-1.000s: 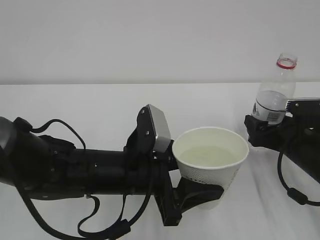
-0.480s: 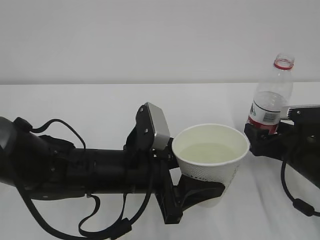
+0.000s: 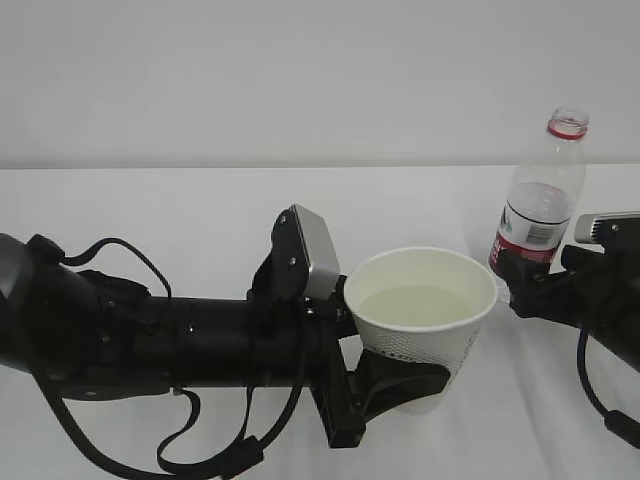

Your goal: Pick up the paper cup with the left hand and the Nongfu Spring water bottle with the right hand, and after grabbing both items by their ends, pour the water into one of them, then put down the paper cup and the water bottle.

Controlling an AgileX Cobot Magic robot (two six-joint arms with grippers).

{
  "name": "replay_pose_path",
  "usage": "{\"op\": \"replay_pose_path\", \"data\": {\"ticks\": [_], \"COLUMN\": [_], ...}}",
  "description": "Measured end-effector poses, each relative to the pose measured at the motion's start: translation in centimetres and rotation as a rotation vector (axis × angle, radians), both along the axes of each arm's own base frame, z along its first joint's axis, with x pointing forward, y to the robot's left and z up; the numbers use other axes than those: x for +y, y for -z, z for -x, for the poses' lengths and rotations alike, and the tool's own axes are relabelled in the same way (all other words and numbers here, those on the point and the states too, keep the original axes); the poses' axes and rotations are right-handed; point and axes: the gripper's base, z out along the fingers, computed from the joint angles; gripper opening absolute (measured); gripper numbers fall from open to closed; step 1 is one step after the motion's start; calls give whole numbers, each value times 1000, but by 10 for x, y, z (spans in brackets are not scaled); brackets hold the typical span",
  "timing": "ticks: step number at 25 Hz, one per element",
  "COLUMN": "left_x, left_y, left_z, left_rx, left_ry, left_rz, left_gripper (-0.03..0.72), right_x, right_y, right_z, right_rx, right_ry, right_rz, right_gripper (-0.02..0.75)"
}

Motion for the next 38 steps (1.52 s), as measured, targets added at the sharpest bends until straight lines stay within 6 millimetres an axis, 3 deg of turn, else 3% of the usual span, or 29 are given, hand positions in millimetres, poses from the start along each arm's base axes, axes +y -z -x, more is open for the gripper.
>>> {"op": "replay_pose_path", "data": {"ticks": [11,22,29,38], "left_x": [0,1,1,3], "left_y": [-1,-2,-2,-4], "left_z": [-4,-7,-8,-14], "left_rx": [10,23,27,28], "left_ry": [-43,-82,-95,-162], "left_rz": [15,30,34,54], "left_gripper": [498,497,496,496], "right_x": [-2,-3,1,3], "right_y": [-10,-42,-61,-67], "right_z": [27,55,60,62], "right_rx": [12,-82,-167,-199], "right_ry": [-6,-27,-80,-108], "right_rz": [2,-8,-6,-3], "right_gripper": [650,604,594,591]}}
